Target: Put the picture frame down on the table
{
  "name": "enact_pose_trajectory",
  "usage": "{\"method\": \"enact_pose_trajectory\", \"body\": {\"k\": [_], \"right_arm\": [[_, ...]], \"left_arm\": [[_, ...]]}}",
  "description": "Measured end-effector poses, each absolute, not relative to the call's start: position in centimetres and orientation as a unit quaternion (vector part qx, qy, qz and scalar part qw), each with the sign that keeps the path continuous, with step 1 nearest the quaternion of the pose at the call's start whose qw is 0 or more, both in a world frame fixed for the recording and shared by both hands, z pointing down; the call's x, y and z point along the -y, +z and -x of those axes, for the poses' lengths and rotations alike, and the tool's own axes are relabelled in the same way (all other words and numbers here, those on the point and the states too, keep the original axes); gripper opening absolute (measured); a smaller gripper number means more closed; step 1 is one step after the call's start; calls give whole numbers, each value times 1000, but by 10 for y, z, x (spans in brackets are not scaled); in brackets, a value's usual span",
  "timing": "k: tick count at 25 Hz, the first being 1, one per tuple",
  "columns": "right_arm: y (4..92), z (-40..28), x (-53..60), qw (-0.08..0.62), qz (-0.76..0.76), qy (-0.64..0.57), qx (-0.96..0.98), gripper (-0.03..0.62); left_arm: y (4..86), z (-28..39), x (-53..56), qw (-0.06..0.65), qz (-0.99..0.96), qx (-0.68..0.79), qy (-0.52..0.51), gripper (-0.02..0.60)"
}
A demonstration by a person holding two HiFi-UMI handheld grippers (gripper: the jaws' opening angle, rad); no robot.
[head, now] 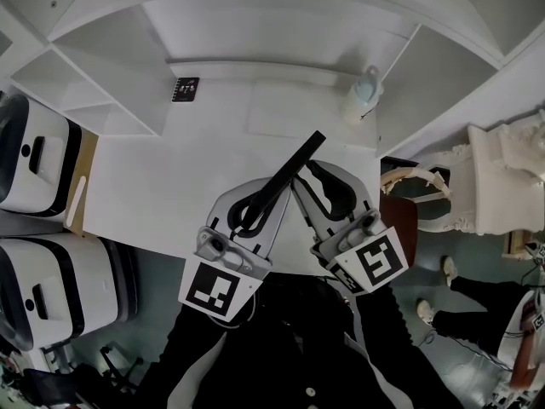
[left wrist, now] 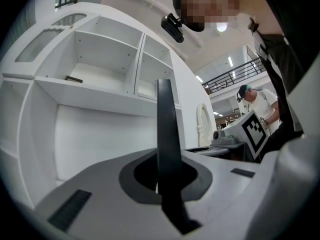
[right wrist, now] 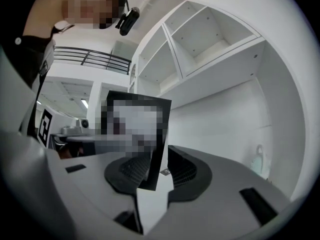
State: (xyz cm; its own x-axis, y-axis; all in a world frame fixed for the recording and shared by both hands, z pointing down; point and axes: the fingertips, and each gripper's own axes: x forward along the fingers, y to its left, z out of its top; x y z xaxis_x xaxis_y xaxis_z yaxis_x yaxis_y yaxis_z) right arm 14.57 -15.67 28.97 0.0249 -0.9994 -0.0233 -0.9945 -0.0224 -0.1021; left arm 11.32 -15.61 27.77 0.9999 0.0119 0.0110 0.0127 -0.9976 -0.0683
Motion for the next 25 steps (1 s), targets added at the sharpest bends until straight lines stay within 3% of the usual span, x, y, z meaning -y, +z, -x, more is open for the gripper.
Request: {"method": "enact_pose_trajectory", "body": {"k": [13,17,25], "right_arm": [[304,-150,157,64,719,-75,-688,69],[316,-154,161,37,734,-92,-672,66],[331,-168,166,22,766,-121,-631,66]], "left_arm": [[288,-119,159,-3,1000,11,-12,14],[300,-124,165,-9,999,4,-37,15],[315,-132,183,-15,997,-21,-67,86]]}}
